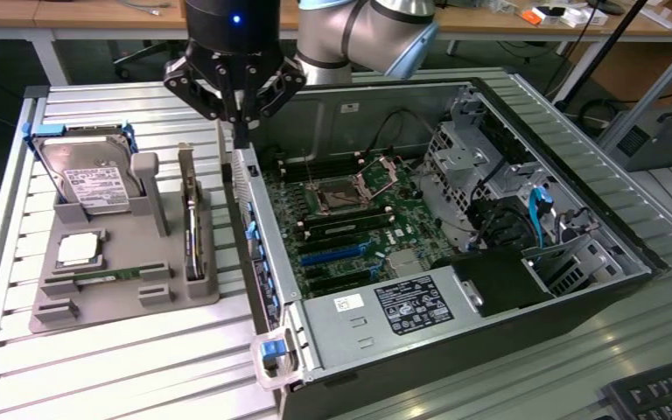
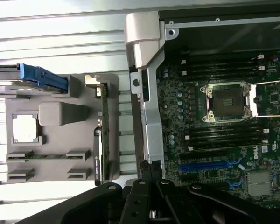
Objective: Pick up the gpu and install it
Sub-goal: 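Reach for the gpu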
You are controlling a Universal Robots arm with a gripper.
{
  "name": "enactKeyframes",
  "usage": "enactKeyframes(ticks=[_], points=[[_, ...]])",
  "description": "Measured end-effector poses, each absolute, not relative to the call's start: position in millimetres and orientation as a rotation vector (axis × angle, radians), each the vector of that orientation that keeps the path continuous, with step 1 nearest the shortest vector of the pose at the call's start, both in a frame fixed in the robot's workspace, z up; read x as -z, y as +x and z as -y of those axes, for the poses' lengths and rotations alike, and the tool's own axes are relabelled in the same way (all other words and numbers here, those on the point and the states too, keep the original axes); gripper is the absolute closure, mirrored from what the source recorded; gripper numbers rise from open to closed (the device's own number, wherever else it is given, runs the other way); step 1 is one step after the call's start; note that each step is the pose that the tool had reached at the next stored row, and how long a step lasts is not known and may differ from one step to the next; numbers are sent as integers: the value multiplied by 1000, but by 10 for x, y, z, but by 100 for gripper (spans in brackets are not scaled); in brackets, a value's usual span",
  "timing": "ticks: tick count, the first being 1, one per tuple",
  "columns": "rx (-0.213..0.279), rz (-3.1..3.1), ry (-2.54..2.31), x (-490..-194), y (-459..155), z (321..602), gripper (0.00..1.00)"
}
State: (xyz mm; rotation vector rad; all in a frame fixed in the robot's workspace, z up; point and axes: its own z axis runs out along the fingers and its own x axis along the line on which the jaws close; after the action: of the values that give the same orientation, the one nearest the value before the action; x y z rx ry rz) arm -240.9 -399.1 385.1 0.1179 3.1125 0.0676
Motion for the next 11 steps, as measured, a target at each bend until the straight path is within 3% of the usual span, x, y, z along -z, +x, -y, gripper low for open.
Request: enactKeyframes(ticks=[11], points=[[-68, -3112, 118, -3849, -2452, 3991, 90]])
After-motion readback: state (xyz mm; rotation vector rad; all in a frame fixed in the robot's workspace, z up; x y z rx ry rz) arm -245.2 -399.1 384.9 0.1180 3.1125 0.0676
